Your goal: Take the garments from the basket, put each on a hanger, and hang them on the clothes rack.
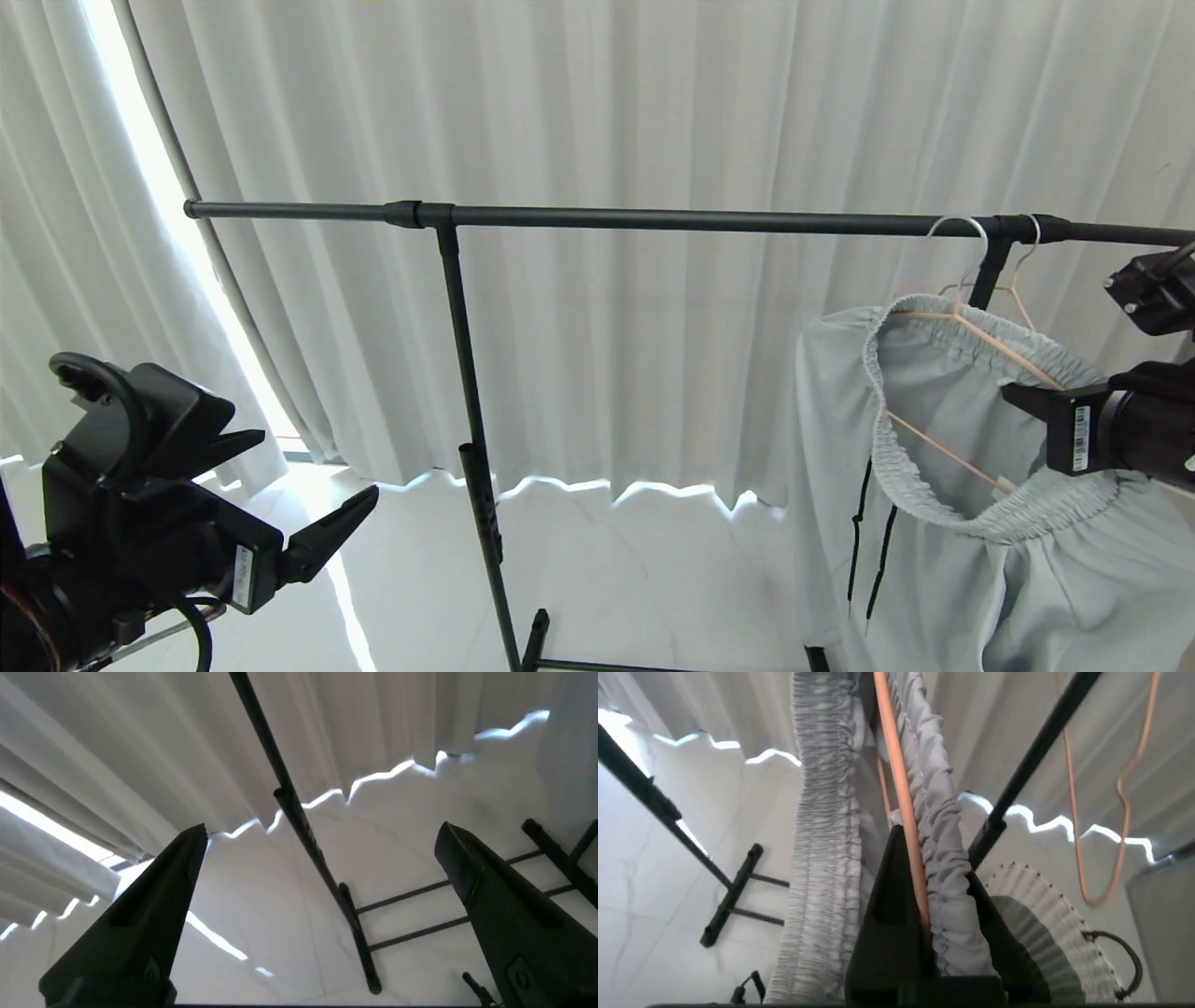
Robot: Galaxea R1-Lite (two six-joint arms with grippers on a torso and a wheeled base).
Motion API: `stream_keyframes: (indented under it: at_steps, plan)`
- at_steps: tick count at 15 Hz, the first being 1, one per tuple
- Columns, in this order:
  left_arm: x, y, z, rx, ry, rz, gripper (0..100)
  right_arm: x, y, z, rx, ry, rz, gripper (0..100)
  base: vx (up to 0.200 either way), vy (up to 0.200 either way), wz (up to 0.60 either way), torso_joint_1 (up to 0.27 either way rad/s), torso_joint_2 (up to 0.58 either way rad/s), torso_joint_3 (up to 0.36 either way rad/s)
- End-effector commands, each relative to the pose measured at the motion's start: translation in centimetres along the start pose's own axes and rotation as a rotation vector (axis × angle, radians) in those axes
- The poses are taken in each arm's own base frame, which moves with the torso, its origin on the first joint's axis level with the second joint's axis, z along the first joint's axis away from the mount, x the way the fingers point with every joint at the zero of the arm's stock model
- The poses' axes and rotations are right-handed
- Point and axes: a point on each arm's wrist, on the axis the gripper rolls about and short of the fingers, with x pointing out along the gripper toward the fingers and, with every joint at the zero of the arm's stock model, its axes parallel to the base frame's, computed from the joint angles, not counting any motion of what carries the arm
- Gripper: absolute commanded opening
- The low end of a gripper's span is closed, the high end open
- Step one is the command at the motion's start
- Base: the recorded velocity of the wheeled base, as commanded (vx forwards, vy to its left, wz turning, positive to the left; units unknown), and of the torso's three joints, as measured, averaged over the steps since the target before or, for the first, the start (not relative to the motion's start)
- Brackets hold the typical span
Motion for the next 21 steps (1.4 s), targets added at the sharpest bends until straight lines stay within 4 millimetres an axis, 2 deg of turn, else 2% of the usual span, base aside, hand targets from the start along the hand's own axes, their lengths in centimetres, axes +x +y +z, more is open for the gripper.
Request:
stream_keyframes:
  at_steps: [1,9,13,18,21]
  plan:
    - [0.0,-0.1,0.0,0.004,-0.002,-0.007,100,0.3,0.0,0.0,-0.001,0.007,0.000,0,0.200,0.000,0.00,0.007,0.00,0.002]
    - [0.0,-0.4,0.0,0.009,-0.005,-0.023,100,0.8,0.2,0.4,0.004,-0.032,0.008,0,0.200,0.000,0.00,0.001,0.00,0.003]
    - [0.0,-0.4,0.1,0.008,-0.007,-0.024,100,1.7,0.3,0.2,0.002,-0.020,0.007,0,0.000,0.000,0.00,0.000,0.00,0.000]
    - [-0.1,-0.4,0.1,0.008,-0.012,-0.022,100,5.2,0.3,-0.2,0.007,-0.011,-0.014,0,0.000,0.000,0.00,0.000,0.00,0.000]
    - [-0.2,-0.4,0.1,0.010,-0.013,-0.023,100,6.0,-0.1,-0.5,0.010,0.003,-0.031,0,0.000,0.000,0.00,0.000,0.00,0.000]
